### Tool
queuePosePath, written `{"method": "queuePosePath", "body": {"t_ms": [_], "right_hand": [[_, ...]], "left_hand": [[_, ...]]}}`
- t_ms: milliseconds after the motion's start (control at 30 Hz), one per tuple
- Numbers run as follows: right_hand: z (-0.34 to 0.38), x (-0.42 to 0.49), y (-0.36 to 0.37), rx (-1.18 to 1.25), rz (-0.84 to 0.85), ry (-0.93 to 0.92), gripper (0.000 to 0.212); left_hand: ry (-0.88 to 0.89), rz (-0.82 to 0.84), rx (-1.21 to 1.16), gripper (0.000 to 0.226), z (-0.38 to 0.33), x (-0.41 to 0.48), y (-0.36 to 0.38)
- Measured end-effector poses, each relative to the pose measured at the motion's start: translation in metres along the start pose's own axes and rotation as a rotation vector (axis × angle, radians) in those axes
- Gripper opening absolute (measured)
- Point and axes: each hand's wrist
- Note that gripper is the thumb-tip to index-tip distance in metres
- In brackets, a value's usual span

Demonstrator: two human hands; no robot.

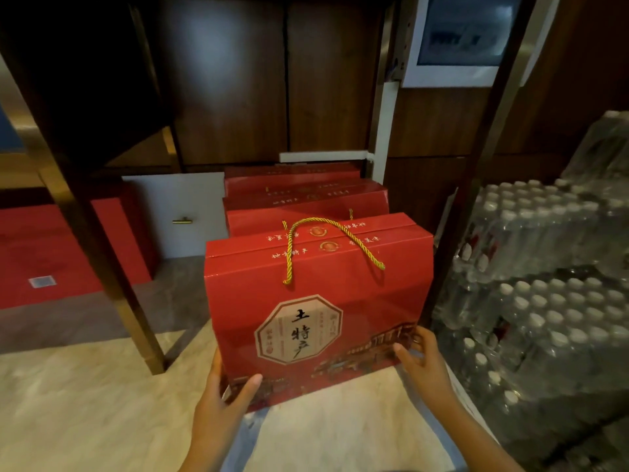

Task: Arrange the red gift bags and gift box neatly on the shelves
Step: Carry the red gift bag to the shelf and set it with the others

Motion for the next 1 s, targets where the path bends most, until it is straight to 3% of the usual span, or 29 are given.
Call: {"method": "queuePosePath", "body": {"t_ms": [167,367,1000], "right_hand": [[-0.006,-0.001,-0.002,-0.008,0.017,-0.054,0.039],[-0.017,-0.004,0.0,-0.046,-0.023,-0.064,0.04],[-0.031,-0.02,0.006,-0.037,-0.042,-0.002,0.042]], "left_hand": [[0.02,0.006,0.057,0.061,-0.008,0.004,0.0],[-0.002,0.032,0.152,0.062,-0.007,0.016,-0.01],[-0.025,0.061,0.142,0.043,-0.006,0.018,-0.021]]}}
Point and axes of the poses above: each hand's wrist, its own x-axis towards the middle knuckle, its own y-axis out of the palm, z = x × y
